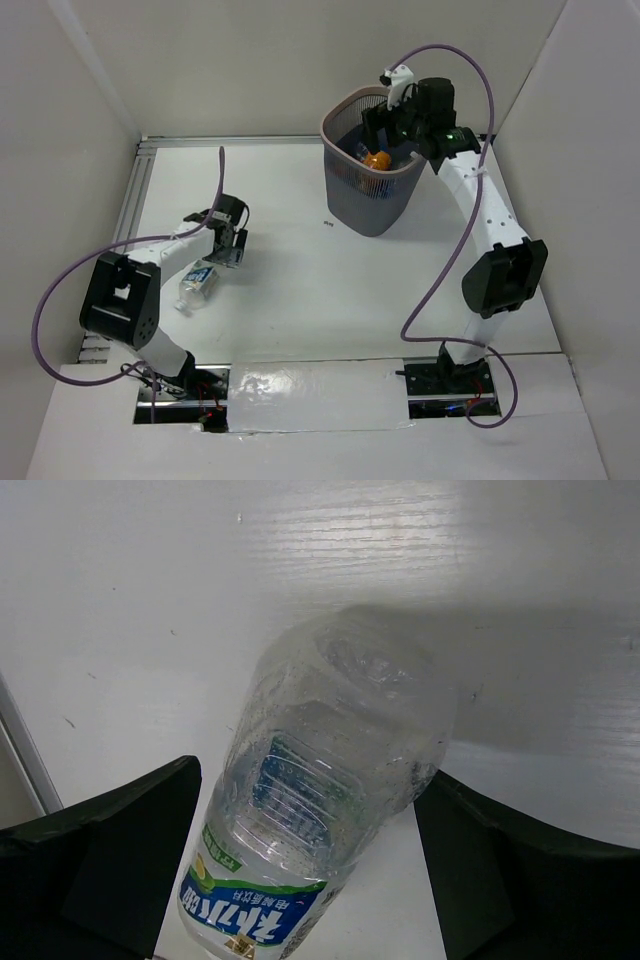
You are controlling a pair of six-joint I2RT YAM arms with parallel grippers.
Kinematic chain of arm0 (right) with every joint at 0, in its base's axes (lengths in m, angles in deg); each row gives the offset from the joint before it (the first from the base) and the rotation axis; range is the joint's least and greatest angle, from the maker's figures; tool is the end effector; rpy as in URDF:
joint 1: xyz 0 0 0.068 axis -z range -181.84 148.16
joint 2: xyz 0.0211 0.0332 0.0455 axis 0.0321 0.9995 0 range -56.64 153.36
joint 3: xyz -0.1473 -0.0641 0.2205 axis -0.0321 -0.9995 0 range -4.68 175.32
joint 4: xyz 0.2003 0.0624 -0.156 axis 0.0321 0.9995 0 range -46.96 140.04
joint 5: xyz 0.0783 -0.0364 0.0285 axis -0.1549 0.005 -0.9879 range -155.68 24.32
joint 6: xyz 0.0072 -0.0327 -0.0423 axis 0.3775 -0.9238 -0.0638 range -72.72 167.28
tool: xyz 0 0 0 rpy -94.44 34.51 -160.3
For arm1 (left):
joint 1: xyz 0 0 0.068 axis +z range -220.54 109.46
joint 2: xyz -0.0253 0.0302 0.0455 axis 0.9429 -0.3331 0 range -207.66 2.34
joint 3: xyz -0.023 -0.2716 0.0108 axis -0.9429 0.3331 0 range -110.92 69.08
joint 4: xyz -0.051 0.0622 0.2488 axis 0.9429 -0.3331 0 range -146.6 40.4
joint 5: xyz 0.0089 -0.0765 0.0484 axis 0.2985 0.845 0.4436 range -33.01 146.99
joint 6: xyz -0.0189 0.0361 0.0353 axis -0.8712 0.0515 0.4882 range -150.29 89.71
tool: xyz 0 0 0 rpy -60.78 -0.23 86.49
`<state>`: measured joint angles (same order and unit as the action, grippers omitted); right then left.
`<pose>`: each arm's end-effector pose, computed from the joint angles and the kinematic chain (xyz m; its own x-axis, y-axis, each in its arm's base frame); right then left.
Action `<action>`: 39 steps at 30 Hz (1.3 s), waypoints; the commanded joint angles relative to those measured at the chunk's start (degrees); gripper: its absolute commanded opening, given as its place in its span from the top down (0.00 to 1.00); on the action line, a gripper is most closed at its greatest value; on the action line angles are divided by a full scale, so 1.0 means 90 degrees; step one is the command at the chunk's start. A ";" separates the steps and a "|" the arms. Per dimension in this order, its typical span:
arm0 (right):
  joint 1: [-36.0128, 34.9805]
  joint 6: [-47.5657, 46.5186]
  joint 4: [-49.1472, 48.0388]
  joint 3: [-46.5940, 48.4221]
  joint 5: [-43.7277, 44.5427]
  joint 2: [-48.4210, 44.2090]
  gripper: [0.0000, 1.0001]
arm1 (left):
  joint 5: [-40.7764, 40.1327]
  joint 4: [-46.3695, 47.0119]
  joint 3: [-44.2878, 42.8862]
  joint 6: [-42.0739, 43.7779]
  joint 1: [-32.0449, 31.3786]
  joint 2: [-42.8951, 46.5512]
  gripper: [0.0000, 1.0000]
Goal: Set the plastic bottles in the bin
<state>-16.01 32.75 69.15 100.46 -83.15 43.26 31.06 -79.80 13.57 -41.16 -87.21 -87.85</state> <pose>0.3899 0.1095 0.4171 -0.2076 -0.2991 -0.9314 -0.5760 0.8070 -0.1308 0.2934 -0.0715 0.1914 -0.8670 0.0825 -0.4915 -0.0850 0.9473 0.3089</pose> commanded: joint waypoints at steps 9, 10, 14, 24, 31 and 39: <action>0.0900 0.0140 -0.0254 -0.0949 -0.1787 -0.1342 0.00 | 0.0341 -0.0424 -0.0658 0.0027 0.0094 -0.0955 0.38; 0.0988 0.0139 -0.0312 -0.1153 -0.1944 -0.1450 0.00 | 0.0400 -0.0424 -0.0659 0.0027 0.0094 -0.1023 0.45; 0.1458 -0.0133 -0.0577 -0.1809 -0.2736 -0.2027 0.00 | 0.0703 -0.0610 -0.0932 0.0027 0.0094 -0.0625 0.87; 0.2210 -0.5384 0.1170 -0.4648 -0.5285 -0.4320 1.00 | 0.3035 0.0160 -0.3969 -0.0304 -0.0951 0.0793 0.95; 0.2092 -0.5816 0.1620 -0.6320 -0.4661 -0.5397 1.00 | 0.5202 0.2512 -0.5403 -0.0987 -0.1478 0.0238 0.93; 0.2034 -0.5750 0.1738 -0.6995 -0.4367 -0.5338 0.99 | 0.4495 0.6581 -0.5581 -0.1906 -0.2103 -0.0983 0.87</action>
<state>2.76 -17.60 83.14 37.86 -122.73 -4.37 73.40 -39.91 -36.53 -53.71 -104.08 -93.77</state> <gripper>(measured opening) 0.014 0.608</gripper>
